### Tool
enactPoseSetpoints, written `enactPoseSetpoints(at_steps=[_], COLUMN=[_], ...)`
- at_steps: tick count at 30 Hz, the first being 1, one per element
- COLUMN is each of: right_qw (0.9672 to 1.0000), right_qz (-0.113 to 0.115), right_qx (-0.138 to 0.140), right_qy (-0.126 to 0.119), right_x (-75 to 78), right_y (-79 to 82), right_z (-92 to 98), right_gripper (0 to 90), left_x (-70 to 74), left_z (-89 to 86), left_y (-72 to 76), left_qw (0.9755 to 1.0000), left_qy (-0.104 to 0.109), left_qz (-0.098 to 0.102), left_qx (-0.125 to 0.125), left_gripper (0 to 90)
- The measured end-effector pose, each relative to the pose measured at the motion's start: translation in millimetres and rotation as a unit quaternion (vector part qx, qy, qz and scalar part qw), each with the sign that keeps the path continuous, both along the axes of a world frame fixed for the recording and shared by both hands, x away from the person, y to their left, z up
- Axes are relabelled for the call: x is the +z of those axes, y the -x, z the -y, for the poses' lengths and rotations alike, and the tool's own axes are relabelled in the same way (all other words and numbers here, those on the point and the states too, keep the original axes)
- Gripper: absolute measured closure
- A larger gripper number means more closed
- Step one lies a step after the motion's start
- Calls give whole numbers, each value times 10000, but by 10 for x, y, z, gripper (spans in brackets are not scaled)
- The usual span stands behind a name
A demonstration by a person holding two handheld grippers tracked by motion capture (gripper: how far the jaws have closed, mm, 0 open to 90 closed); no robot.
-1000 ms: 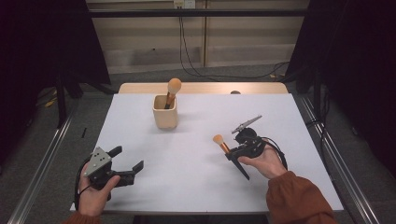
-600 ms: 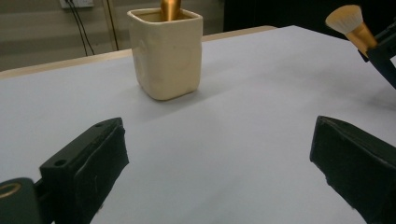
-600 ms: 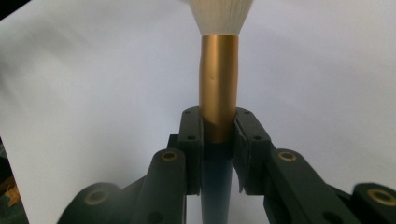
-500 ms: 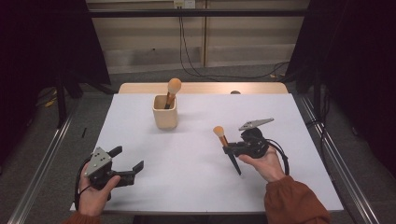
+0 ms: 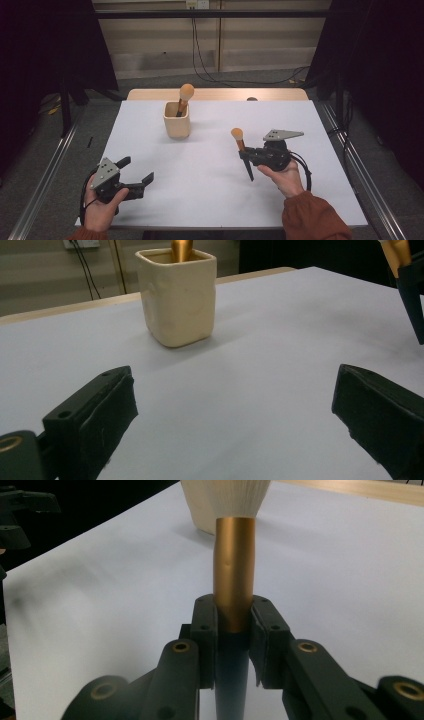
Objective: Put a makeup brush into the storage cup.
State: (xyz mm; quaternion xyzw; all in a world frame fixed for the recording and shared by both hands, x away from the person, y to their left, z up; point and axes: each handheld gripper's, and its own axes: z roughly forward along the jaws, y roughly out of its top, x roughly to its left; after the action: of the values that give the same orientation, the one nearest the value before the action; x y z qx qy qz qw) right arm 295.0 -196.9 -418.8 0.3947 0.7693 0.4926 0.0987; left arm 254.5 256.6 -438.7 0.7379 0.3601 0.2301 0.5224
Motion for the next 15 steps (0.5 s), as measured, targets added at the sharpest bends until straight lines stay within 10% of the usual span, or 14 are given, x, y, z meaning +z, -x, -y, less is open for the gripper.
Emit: enactPoseSetpoints(at_steps=[15], right_qw=[9966], right_qz=[608], right_qx=[-49], right_qy=[-554], right_x=[-18], right_y=[8], right_z=[53], right_gripper=[756], left_x=[20], left_z=[10], left_y=[16], left_qw=[10000], left_qy=[64], left_qz=[30], left_qx=[-12], left_gripper=[38])
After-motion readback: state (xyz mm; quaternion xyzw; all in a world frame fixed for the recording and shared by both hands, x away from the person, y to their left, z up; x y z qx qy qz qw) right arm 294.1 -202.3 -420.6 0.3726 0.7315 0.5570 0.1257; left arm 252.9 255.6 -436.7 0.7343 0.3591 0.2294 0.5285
